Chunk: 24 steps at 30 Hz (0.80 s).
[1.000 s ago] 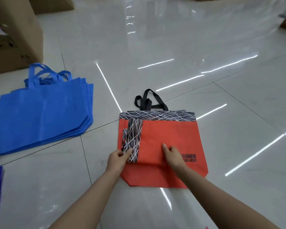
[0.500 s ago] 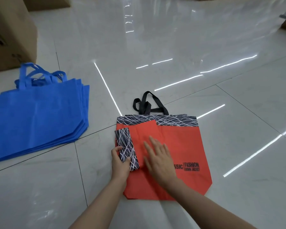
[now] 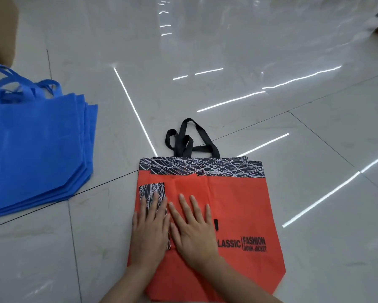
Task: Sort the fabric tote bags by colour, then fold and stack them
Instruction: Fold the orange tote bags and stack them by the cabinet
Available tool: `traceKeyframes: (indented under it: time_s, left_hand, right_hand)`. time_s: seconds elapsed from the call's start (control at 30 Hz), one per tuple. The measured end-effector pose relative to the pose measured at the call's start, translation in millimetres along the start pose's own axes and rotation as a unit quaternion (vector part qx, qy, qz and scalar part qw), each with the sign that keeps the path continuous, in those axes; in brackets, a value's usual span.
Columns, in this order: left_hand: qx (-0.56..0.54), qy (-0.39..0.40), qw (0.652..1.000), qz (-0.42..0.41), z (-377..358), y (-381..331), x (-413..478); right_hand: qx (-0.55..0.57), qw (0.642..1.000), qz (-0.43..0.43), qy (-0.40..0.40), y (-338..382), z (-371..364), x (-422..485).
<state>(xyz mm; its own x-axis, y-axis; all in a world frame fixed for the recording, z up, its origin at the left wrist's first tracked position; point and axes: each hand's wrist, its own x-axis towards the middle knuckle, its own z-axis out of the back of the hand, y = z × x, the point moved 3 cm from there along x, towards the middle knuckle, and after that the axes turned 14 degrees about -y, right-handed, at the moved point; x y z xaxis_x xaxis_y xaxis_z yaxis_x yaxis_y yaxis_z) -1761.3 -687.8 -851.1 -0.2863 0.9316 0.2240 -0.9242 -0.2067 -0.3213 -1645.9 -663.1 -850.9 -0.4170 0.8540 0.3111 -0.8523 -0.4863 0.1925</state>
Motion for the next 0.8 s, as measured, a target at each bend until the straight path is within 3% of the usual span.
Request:
traceKeyframes:
  time_s: [0.13,0.27,0.53,0.8]
  left_hand:
    - [0.04,0.017,0.999,-0.005,-3.9,-0.7,-2.5]
    - [0.044,0.013,0.999,0.0,-0.9,-0.6,-1.4]
    - [0.051,-0.001,0.999,-0.006,-0.9,0.8,-2.6]
    - [0.103,-0.018,0.993,-0.049,13.5,-9.2,-12.2]
  right_hand:
    - [0.009,1.0,0.001,-0.021,-5.2,3.5,18.5]
    - [0.02,0.999,0.028,0.01,-12.8,-4.4,24.2]
    - [0.009,0.998,-0.029,0.046,-54.7,-0.9,25.2]
    - [-0.014,0.998,-0.026,-0.054,-40.9,6.8,56.6]
